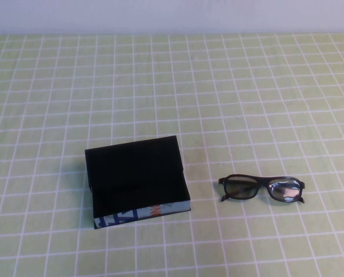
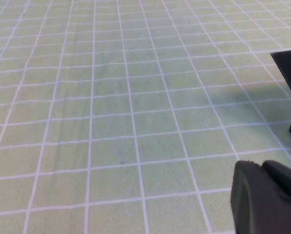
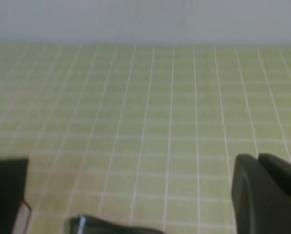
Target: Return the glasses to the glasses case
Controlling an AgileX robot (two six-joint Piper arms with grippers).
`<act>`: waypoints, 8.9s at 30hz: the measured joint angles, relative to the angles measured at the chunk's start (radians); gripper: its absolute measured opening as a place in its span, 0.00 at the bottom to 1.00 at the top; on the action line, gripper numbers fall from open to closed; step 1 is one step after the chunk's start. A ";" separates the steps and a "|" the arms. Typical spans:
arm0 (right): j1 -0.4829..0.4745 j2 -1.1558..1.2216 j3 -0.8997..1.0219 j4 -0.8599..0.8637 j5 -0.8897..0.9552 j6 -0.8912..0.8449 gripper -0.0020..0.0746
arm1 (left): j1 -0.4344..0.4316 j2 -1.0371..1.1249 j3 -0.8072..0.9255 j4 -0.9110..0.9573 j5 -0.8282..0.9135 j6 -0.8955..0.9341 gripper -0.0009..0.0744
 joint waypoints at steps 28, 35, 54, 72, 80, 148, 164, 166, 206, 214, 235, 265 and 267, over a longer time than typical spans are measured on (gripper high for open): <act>0.270 0.778 -0.281 -0.135 0.252 -0.882 0.46 | 0.000 0.000 0.000 0.000 0.000 0.000 0.01; 0.270 0.867 -0.281 -0.139 0.205 -0.882 0.61 | 0.000 0.000 0.000 0.000 0.000 0.000 0.01; 0.270 0.980 -0.288 -0.072 0.133 -0.882 0.62 | 0.000 0.000 0.000 0.000 0.000 0.000 0.01; 0.270 1.033 -0.288 -0.021 0.129 -0.883 0.23 | 0.000 0.000 0.000 0.000 0.000 0.000 0.01; 0.270 1.029 -0.297 -0.015 0.161 -0.885 0.09 | 0.000 0.000 0.000 0.000 0.000 0.000 0.01; 0.592 1.271 -0.888 0.233 0.440 -1.167 0.03 | 0.000 0.000 0.000 0.082 -0.117 -0.040 0.01; 0.592 1.273 -0.889 0.223 0.444 -1.147 0.03 | 0.000 0.000 0.000 0.082 -0.155 -0.040 0.01; 0.592 1.273 -0.889 0.217 0.443 -1.147 0.03 | 0.000 0.000 0.000 0.082 -0.159 -0.040 0.01; 0.588 1.300 -0.906 0.253 0.488 -1.043 0.19 | 0.000 0.000 0.000 0.029 -0.485 -0.268 0.01; 0.588 1.325 -0.886 0.287 0.503 -1.041 0.19 | 0.000 0.000 0.000 0.029 -0.487 -0.268 0.01; 0.586 1.378 -0.898 0.348 0.491 -1.041 0.15 | 0.000 0.000 0.000 0.029 -0.475 -0.268 0.01; 0.585 1.360 -0.965 0.166 0.509 -0.886 0.42 | 0.000 0.000 0.000 0.029 -0.471 -0.268 0.01; 0.585 1.369 -0.955 0.167 0.502 -0.886 0.42 | 0.000 0.000 0.000 0.029 -0.471 -0.268 0.01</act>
